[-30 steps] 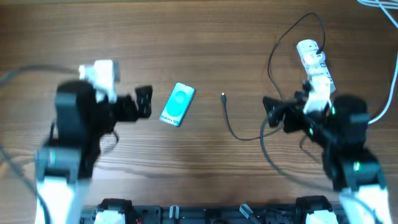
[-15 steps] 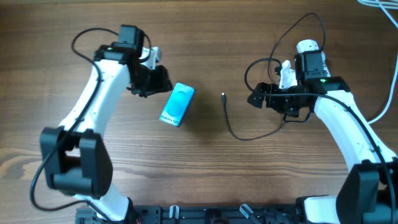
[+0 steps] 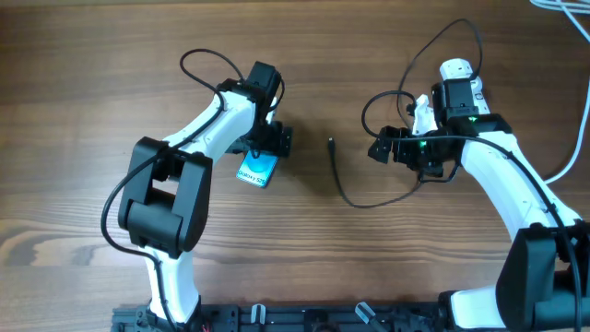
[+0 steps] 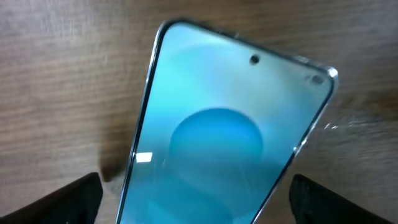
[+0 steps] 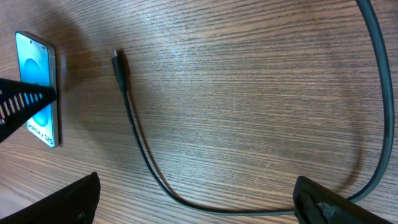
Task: Plug charger to phone and switch on socket
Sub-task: 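Move the left gripper down onto the blue phone and grasp it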
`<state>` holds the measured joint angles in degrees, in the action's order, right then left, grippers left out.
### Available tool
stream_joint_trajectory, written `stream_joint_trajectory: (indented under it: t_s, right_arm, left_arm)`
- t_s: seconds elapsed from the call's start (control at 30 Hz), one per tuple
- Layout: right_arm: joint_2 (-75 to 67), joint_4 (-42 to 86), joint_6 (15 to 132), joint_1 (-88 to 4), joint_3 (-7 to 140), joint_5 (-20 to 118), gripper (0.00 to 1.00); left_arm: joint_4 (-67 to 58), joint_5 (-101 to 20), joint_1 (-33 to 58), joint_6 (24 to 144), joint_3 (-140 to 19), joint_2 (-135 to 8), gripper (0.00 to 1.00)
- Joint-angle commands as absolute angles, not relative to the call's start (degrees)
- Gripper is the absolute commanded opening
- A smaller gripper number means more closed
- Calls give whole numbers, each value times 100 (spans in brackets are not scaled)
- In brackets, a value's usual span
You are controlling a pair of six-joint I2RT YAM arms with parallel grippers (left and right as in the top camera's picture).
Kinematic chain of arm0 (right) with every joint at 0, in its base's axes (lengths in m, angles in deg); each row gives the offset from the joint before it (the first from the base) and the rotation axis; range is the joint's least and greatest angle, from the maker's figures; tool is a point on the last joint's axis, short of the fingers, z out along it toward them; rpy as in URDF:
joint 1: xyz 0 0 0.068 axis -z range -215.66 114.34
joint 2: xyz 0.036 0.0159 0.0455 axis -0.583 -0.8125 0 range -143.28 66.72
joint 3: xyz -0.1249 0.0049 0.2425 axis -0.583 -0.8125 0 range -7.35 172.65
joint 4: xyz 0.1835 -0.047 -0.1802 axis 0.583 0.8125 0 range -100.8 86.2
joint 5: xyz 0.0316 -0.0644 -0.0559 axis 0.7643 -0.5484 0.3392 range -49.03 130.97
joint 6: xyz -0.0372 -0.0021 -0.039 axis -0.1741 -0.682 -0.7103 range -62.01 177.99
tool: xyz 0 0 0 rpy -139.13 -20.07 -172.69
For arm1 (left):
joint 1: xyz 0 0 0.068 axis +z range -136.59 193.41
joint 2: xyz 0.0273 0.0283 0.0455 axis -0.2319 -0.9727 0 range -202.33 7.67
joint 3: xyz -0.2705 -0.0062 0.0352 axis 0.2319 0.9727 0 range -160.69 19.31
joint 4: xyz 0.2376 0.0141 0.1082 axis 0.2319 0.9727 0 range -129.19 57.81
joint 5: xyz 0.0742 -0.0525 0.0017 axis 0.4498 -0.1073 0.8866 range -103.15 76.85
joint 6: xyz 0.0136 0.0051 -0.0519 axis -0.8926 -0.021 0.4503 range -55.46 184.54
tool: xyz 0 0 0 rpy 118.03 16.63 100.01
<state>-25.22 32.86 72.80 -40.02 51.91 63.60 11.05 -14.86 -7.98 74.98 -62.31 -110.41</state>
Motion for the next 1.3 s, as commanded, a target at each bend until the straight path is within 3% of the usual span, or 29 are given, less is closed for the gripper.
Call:
stream_joint_trajectory:
  t_s: [0.0, 0.1, 0.17, 0.23, 0.27, 0.33, 0.4, 0.6, 0.77, 0.83, 0.93, 1.1, 1.27]
  right_arm:
    - [-2618, 3283, 7356, -4015, 5139, 6279, 100]
    - [-2620, 3307, 7470, -4015, 5139, 6279, 100]
    - [-2620, 3316, 7511, -4017, 5139, 6279, 100]
    - [-2618, 3318, 7518, -4017, 5139, 6279, 100]
    - [-2620, 3316, 7514, -4015, 5139, 6279, 100]
    - [-2618, 3310, 7518, -4017, 5139, 6279, 100]
    - [-2618, 3283, 7514, -4017, 5139, 6279, 100]
    - [-2618, 3224, 7514, -4015, 5139, 6279, 100]
    - [-2618, 3253, 7514, -4015, 5139, 6279, 100]
    - [-2618, 3257, 7514, -4017, 5139, 6279, 100]
    - [-2620, 3253, 7514, -4015, 5139, 6279, 100]
    - [-2618, 3294, 7511, -4015, 5139, 6279, 100]
    - [-2618, 3362, 7514, -4015, 5139, 6281, 100]
  left_arm:
    - [1135, -1412, -938, 7548, -6087, -11129, 89]
    - [1072, -1412, -1003, 7548, -5897, -11129, 91]
    - [891, -1412, -1005, 7550, -5779, -11129, 86]
    - [897, -1488, -1007, 7552, -5772, -11129, 68]
    - [921, -1668, -1007, 7552, -5770, -11129, 66]
    - [937, -2030, -1005, 7567, -5772, -11129, 67]
    - [801, -2015, -1005, 7723, -5772, -11129, 76]
    - [429, -1777, -1005, 8046, -5770, -11129, 92]
    - [628, -1779, -1007, 8044, -5637, -11129, 94]
    - [624, -1781, -1007, 8044, -5514, -11129, 100]
    - [556, -1777, -1005, 8042, -5479, -11129, 100]
    - [558, -1779, -1005, 8042, -5477, -11129, 87]
    - [510, -1779, -1005, 8040, -5477, -11129, 81]
